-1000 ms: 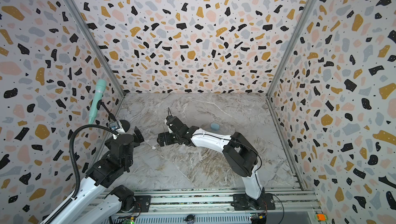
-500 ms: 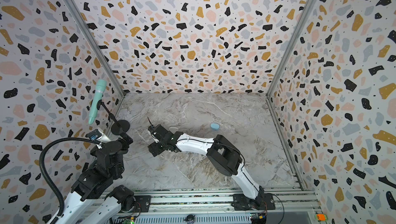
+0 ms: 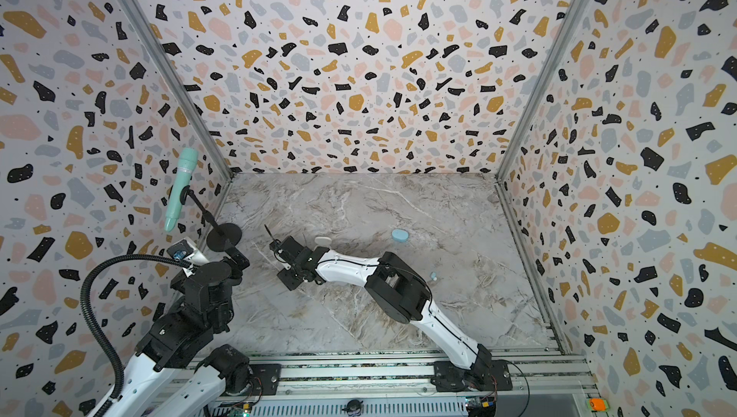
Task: Insert wireless bluetooth earbuds into charging case
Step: Move the wireless bluetooth earbud to the center of the table.
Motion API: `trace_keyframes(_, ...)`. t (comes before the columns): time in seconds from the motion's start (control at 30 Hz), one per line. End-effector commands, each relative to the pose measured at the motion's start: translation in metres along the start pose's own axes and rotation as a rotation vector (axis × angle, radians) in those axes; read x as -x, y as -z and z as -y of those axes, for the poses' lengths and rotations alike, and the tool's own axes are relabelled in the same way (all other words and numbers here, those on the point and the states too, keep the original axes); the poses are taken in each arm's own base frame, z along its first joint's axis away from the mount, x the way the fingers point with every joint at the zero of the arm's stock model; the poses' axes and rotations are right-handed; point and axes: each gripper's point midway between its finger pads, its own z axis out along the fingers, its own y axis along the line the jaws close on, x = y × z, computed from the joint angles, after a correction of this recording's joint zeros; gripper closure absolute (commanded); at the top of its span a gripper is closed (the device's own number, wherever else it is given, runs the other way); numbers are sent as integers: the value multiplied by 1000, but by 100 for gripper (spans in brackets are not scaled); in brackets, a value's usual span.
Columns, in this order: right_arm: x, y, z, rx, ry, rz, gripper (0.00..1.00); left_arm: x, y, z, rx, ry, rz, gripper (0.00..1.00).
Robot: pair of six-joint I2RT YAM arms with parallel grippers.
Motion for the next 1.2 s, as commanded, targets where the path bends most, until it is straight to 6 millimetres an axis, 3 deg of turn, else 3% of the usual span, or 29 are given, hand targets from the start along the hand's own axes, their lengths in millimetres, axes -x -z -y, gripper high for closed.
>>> trace_keyframes(0.0,8,4,-5,6,30,5,48,1,-1,2,-7,16,10,0)
trace_keyframes(0.3,-3,-3,-6,4,48,-27,65,1,-2,4,-11,12,9,0)
trace_keyframes(0.63,-3,9,-13,-4,114,-4,73,-2,-4,6,-11,2,3,0)
trace_keyframes(0.77,-5,15,-16,3,137,0,82,-2,-5,7,-10,-2,-1,0)
trace_keyframes(0.97,-7,34,-17,3,155,12,87,-3,-7,7,-11,-4,-5,0)
trace_keyframes(1.17,-23,73,-19,27,173,25,89,-3,-6,7,-15,-2,-5,0)
